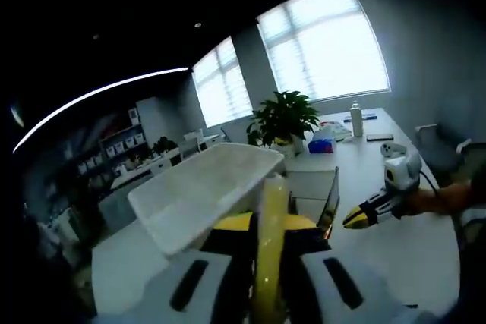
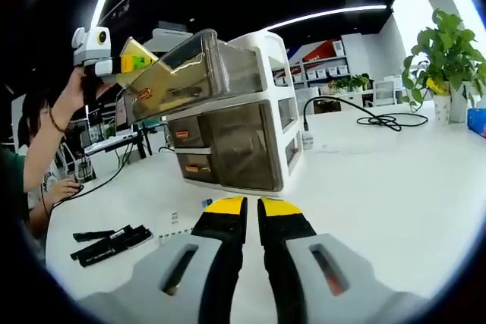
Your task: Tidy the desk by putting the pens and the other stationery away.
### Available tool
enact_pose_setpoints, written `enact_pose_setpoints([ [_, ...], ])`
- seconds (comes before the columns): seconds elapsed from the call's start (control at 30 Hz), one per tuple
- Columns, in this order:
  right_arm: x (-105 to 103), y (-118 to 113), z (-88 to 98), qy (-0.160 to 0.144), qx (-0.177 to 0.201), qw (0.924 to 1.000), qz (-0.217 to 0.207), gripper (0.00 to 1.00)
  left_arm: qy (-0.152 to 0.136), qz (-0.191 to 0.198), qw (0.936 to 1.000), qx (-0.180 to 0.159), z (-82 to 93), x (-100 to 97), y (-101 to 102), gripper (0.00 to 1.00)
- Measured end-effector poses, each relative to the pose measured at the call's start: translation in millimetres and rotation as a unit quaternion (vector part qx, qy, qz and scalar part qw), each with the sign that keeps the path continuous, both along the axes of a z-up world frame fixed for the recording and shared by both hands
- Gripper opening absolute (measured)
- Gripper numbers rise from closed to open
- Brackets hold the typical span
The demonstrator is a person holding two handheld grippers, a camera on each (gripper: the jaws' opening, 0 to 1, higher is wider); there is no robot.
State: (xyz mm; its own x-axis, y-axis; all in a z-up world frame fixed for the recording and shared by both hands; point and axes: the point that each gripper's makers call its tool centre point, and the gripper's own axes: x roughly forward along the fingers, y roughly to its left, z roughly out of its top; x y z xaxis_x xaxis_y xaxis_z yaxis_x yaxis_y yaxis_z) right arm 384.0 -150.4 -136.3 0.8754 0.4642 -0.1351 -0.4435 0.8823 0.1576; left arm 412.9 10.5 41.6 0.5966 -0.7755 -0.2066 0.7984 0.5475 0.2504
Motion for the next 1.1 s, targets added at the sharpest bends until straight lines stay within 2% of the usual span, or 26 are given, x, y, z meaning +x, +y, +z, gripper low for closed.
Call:
enact_pose_setpoints([
  [0.03, 0, 0, 1.1, -0.001, 0.001, 1.0, 0.0, 0.1, 0.001, -0.001, 1.0, -0.002, -0.6, -2.5, -1, 0.12],
  [0.1, -3, 9, 13.2, -0.026, 0.024, 0.9992, 0.021, 0.1, -0.025, 0.003, 0.9997, 0.003, 1.4, -6.7, -1, 0.12],
  [0.13, -4, 12, 16.3, -0.031, 0.031, 0.9986, 0.027, 0.1, -0.024, 0.003, 0.9997, 0.003, 0.6, -9.4, -1, 0.12],
  [0.27, -8, 18, 18.8, -0.035, 0.019, 0.9985, 0.037, 0.11, -0.021, -0.004, 0.9998, -0.004, 1.6, -19.4, -1, 0.17],
  [0.4, -10, 18, 21.5, -0.039, 0.024, 0.9981, 0.041, 0.11, -0.023, 0.002, 0.9997, -0.008, 5.8, -23.0, 0, 0.16],
  [0.57, -9, 12, 25.6, -0.048, 0.018, 0.9983, 0.027, 0.11, -0.026, 0.004, 0.9996, 0.0, 9.4, -25.3, -1, 0.14],
  [0.67, -5, 6, 24.8, -0.063, -0.048, 0.9968, 0.008, 0.11, -0.026, 0.02, 0.9995, 0.0, 10.4, -24.0, 3, 0.14],
  [0.77, -7, 10, 25.9, -0.065, -0.044, 0.9968, 0.015, 0.11, -0.017, 0.021, 0.9996, 0.01, 5.4, -21.5, 1, 0.14],
  [0.87, -7, 12, 25.8, -0.065, -0.041, 0.9968, 0.02, 0.11, -0.017, 0.024, 0.9981, 0.054, -7.6, -14.9, -1, 0.14],
  [0.9, -7, 12, 25.3, -0.065, -0.041, 0.9969, 0.02, 0.11, -0.02, 0.023, 0.9978, 0.059, -9.9, -13.3, -3, 0.14],
  [1.1, -6, 10, 24.0, -0.065, -0.041, 0.9969, 0.016, 0.11, -0.01, 0.023, 0.9985, 0.05, -14.7, -1.3, -10, 0.15],
])
